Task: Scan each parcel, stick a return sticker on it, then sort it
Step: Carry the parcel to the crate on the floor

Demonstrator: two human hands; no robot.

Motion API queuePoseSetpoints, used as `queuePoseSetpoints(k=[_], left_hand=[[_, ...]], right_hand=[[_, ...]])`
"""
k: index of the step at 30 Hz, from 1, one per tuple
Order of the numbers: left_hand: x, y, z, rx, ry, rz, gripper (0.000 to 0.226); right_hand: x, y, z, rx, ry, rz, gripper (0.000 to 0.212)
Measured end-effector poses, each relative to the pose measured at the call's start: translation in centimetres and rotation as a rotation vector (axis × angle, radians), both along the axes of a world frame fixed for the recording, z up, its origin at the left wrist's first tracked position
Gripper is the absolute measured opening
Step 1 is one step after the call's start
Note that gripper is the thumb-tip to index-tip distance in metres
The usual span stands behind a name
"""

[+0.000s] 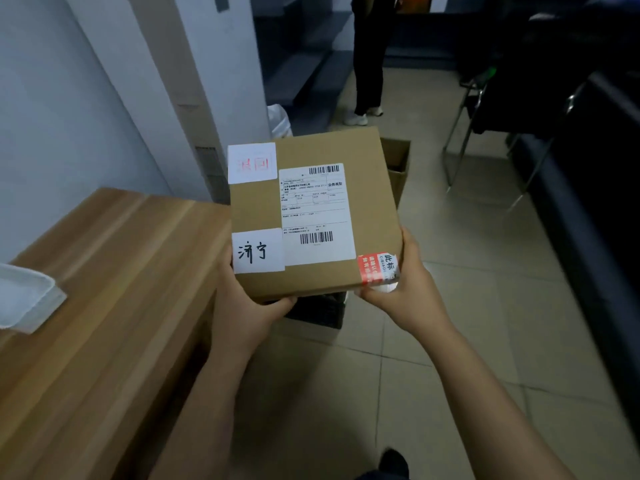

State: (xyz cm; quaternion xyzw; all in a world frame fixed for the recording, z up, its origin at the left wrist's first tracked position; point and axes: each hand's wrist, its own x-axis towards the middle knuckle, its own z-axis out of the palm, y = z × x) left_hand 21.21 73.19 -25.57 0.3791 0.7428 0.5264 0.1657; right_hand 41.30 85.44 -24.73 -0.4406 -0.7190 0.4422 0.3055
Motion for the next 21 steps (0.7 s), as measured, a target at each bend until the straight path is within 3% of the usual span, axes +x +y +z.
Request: queuePoseSetpoints(k=[10,21], left_hand=[[9.2,15.4,-0.1,-0.026,-0.026,-0.149,0.116],[8.3,35.2,-1.3,-0.047,-0.039,-0.204,0.114]], right_hand=[[10.7,13.2,-0.2,-0.028,0.034,-0.126,0.105],[10.2,31.2,-1.7,-0.027,0.001,-0.199,0.111]])
